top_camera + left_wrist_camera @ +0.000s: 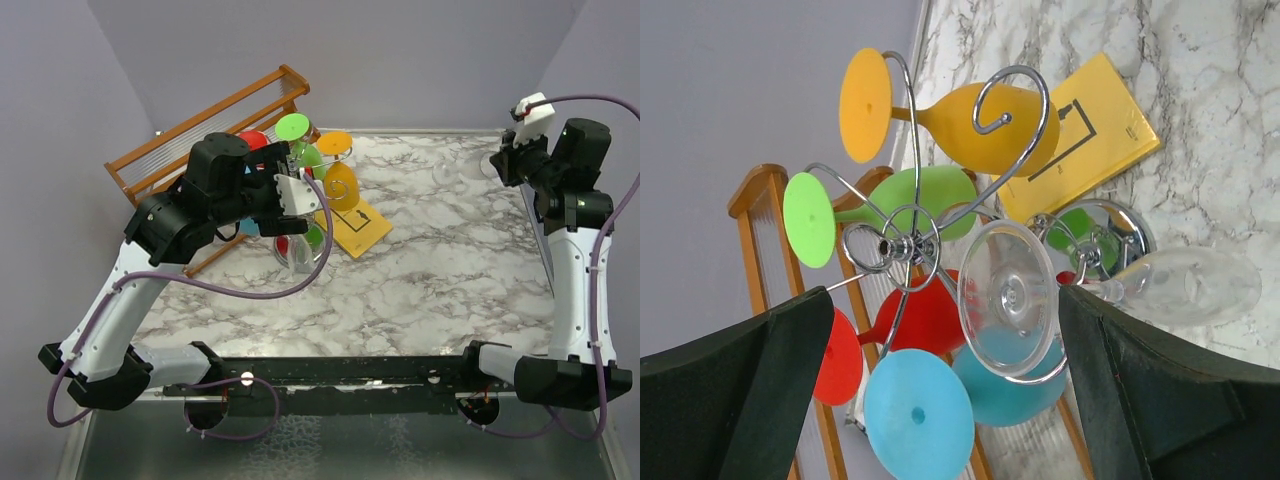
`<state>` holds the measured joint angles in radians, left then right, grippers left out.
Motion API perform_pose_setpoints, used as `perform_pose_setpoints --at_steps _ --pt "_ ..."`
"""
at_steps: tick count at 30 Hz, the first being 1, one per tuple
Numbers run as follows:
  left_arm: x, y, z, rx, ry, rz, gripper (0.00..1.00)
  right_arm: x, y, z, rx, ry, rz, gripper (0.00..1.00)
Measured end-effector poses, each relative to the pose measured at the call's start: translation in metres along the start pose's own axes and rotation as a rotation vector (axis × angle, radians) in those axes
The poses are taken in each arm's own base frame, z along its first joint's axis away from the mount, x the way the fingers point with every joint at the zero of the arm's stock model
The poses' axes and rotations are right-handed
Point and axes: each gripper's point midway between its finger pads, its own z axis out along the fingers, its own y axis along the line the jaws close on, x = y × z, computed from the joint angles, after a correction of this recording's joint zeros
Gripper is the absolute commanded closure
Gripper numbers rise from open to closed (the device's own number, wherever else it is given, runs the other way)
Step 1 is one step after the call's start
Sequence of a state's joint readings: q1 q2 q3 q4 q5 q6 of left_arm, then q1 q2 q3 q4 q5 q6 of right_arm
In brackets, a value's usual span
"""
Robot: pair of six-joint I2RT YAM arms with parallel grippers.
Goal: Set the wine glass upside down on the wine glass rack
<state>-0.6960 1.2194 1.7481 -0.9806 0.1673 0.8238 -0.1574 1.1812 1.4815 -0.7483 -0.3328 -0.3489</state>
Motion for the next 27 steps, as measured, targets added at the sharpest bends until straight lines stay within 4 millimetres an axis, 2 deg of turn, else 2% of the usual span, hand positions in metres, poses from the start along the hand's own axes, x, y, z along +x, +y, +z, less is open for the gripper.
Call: perform_pose_setpoints --at_steps 5,8,12,17,21,27 --pt "-0.012 0.006 -0.004 -0.036 -0.05 -0.081 0.03 -0.028 0.011 0.013 -0.071 -0.144 0.101 0.99" --pt "-0.024 0.016 -0.007 -0.08 -0.106 -0.156 0.03 -0.056 0.013 0.012 -0.097 -0.255 0.161 0.99" --pt "-0.034 0.032 -0.01 -0.134 -0.179 -0.301 0.04 -0.095 0.018 0.001 -0.148 -0.398 0.232 0.99" --pt "-0.045 0.045 -0.004 -0.155 -0.255 -0.484 0.11 -0.138 0.036 -0.02 -0.286 -0.539 0.309 0.99" --pt "-0.053 0.053 0.006 -0.152 -0.296 -0.619 0.17 -0.155 0.051 -0.034 -0.401 -0.587 0.344 0.99" --pt "-0.063 0.067 0.022 -0.148 -0.35 -0.815 0.23 -0.164 0.069 -0.048 -0.524 -0.606 0.361 0.99"
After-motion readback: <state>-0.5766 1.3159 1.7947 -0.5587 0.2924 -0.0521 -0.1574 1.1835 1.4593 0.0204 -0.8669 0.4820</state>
